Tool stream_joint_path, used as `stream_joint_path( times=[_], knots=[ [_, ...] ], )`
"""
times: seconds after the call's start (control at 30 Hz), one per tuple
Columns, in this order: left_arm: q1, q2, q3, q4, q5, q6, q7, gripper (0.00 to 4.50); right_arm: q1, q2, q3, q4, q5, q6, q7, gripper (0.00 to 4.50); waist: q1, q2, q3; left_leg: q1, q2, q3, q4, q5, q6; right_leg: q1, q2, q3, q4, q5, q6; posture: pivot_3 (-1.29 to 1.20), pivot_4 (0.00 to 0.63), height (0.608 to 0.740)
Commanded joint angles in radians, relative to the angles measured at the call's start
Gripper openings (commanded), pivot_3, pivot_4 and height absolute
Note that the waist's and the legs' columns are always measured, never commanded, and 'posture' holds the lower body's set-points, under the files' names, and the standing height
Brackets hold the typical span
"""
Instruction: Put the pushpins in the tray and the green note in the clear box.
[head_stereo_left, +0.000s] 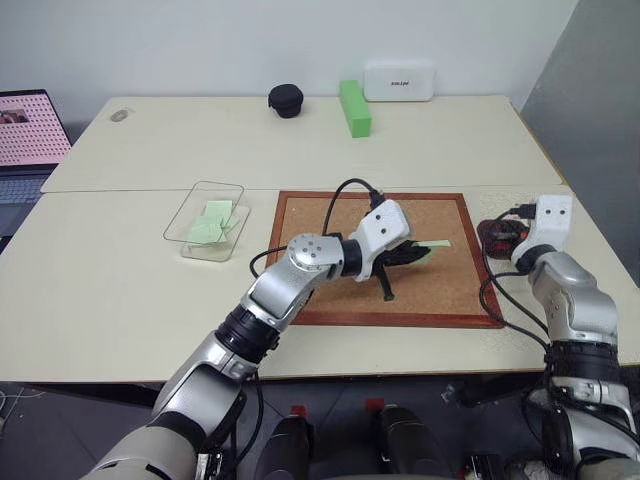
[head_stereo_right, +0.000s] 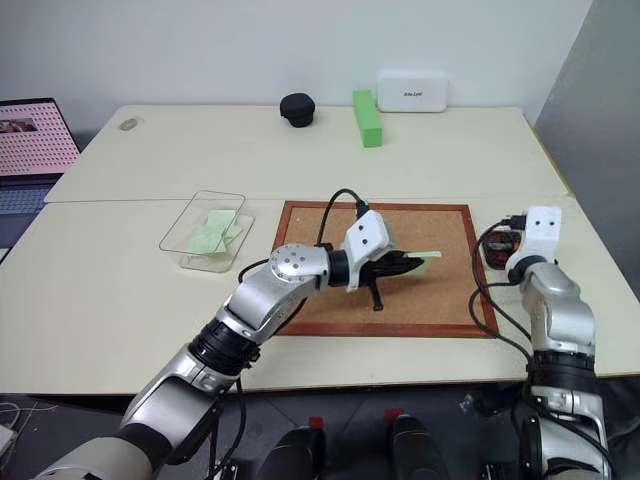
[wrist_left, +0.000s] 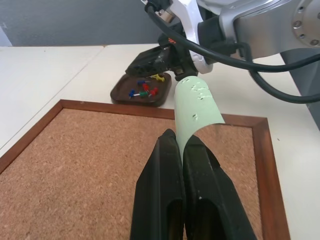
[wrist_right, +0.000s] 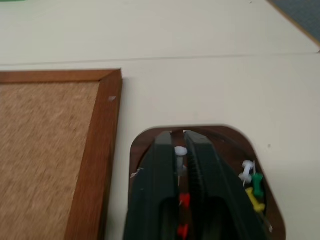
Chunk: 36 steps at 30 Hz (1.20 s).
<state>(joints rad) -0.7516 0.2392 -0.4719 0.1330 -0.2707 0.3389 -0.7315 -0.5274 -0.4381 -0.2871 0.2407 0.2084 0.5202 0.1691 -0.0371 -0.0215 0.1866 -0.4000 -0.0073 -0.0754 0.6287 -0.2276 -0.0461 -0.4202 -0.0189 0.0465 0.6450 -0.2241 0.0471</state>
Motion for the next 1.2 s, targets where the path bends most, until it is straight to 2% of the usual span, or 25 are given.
stream_joint_path(
  times=[0.03, 0.47, 0.57, 0.7, 0.83, 0.9, 1.03, 1.2],
  knots=[
    [0.001, -0.010, 0.038, -0.010, 0.027, -0.033, -0.021, 0.00, -0.029, -0.020, -0.014, 0.035, -0.010, -0.049, -0.003, 1.40, 0.002, 0.000, 0.000, 0.000, 0.000, 0.000, 0.000, 0.000, 0.000, 0.000, 0.000, 0.000, 0.000, 0.000, 0.000, 0.00, 0.150, 0.740],
    [0.045, -0.023, 0.066, -0.066, 0.044, 0.011, -0.037, 0.00, 0.006, -0.031, 0.013, -0.017, -0.035, -0.067, 0.018, 4.33, 0.002, 0.000, 0.000, 0.000, 0.000, 0.000, 0.000, 0.000, 0.000, 0.000, 0.000, 0.000, 0.001, 0.000, 0.000, 0.00, 0.150, 0.740],
    [0.046, -0.020, 0.086, -0.065, 0.046, 0.023, -0.032, 0.00, 0.057, -0.038, 0.036, -0.097, -0.028, -0.081, 0.075, 4.33, 0.003, 0.000, 0.000, 0.000, 0.000, 0.000, 0.000, 0.000, 0.000, 0.000, 0.000, 0.000, 0.001, 0.000, 0.000, 0.00, 0.150, 0.740],
    [0.050, -0.006, 0.163, -0.078, 0.029, 0.071, 0.015, 0.00, 0.143, -0.043, 0.061, -0.288, 0.060, -0.078, 0.220, 4.33, 0.000, 0.000, 0.000, 0.000, 0.000, 0.000, 0.000, 0.000, 0.000, 0.000, 0.000, 0.000, 0.001, 0.000, 0.000, 0.00, 0.150, 0.740],
    [0.055, -0.013, 0.278, -0.078, 0.064, 0.075, 0.171, 0.00, 0.228, -0.046, 0.094, -0.530, 0.194, -0.026, 0.353, 4.33, -0.005, 0.000, 0.000, 0.001, 0.001, -0.001, 0.000, 0.000, 0.000, 0.000, 0.001, -0.001, 0.002, 0.000, 0.000, 0.00, 0.150, 0.740],
    [0.057, -0.008, 0.363, -0.081, 0.107, 0.088, 0.316, 0.00, 0.236, -0.031, 0.120, -0.669, 0.298, 0.028, 0.390, 4.33, -0.006, 0.000, 0.000, 0.001, 0.001, -0.002, 0.001, 0.000, 0.000, 0.000, 0.001, -0.001, 0.002, 0.000, 0.000, 0.00, 0.150, 0.740],
    [0.069, 0.028, 0.472, -0.072, 0.204, 0.098, 0.531, 0.00, 0.208, 0.003, 0.172, -0.799, 0.394, 0.108, 0.366, 4.33, -0.007, 0.000, 0.000, 0.001, 0.001, -0.003, 0.001, 0.000, 0.000, 0.001, 0.001, -0.002, 0.002, 0.000, 0.000, 0.00, 0.150, 0.740],
    [0.106, 0.034, 0.622, -0.062, 0.238, 0.140, 0.724, 0.00, 0.133, 0.038, 0.222, -0.854, 0.452, 0.175, 0.321, 4.33, 0.002, 0.000, 0.000, 0.001, 0.000, -0.003, 0.002, 0.000, 0.000, 0.001, 0.000, -0.002, 0.002, 0.000, 0.001, 0.00, 0.150, 0.740]
  ],
)
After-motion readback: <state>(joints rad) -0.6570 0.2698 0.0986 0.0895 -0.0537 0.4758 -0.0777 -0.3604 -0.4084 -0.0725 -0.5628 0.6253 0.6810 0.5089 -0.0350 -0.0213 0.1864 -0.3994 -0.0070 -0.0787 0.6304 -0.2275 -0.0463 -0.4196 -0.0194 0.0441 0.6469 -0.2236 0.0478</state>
